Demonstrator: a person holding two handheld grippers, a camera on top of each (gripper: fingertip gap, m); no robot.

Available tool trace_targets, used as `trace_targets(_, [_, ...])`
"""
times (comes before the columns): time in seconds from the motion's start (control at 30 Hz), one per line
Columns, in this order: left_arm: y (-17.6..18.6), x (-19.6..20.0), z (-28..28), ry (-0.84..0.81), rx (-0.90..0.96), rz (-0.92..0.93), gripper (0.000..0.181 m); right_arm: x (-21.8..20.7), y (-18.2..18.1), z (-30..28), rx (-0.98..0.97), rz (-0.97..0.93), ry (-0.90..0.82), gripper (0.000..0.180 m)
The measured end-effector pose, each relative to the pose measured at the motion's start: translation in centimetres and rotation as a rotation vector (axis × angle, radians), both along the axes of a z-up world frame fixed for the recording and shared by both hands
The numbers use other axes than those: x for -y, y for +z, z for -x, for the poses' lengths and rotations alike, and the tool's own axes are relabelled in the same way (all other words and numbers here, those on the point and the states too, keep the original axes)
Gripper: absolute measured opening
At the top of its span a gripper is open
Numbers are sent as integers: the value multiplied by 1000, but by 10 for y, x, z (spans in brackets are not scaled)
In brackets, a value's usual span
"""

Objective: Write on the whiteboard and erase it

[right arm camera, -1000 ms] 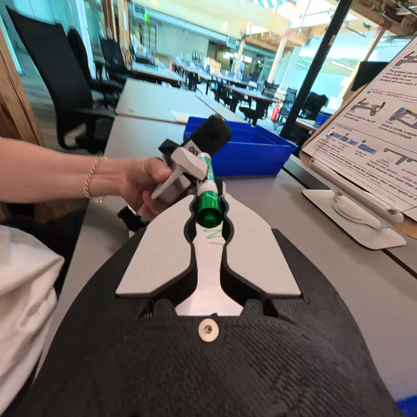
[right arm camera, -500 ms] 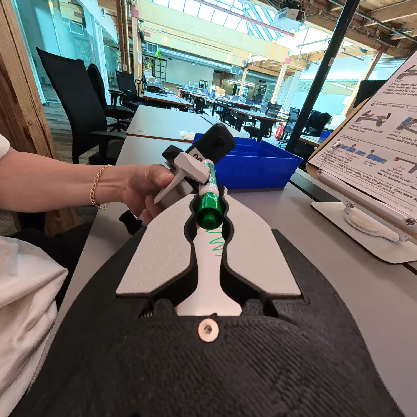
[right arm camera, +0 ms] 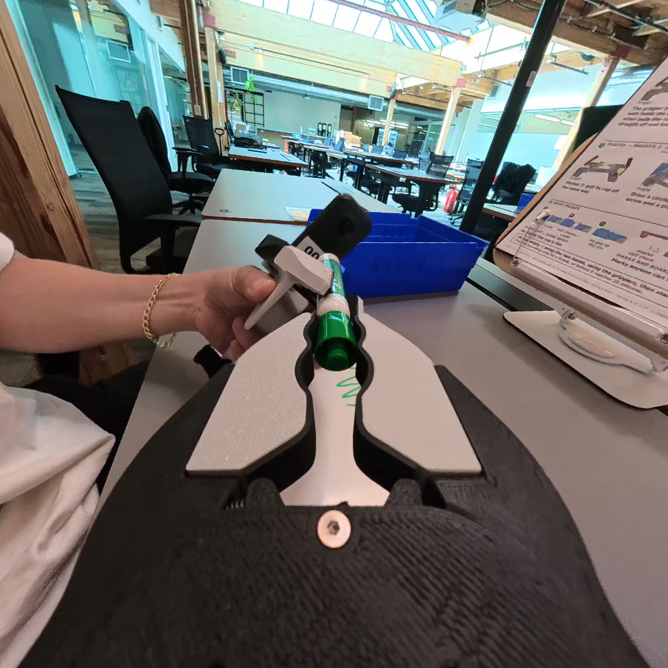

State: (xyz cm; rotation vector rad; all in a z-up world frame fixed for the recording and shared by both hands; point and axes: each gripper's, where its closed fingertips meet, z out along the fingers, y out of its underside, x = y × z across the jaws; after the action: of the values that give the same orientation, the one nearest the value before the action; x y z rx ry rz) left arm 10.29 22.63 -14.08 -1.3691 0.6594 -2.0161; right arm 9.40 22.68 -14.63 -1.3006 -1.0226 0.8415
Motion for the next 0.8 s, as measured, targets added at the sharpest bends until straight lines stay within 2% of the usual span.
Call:
trace_targets(0.2, [5,-2,1,-29,155,121,19,-2,8,0,-16,-10,-26,20])
trace_targets(0.33, [2,-5,2,-11,202,160,19,1,23,-4,-116,-31,-15,25])
trace_targets(0.43, [3,-5,2,-14,225,169,19,-3,16,-6,-91,-22,-30,27])
trace_targets(0.57, [-2,-3,-4,-30,202,163,19,-6,9,-1,-91,-10,-18,20])
trace_targets(0.67, [-1,-6,-3,-24,228,181,19,-6,8,1,-72,-22,-28,26])
trace_targets(0.8, [-1,-11,3,-11,268,216,19,-5,20,-3,-119,-49,-45,44])
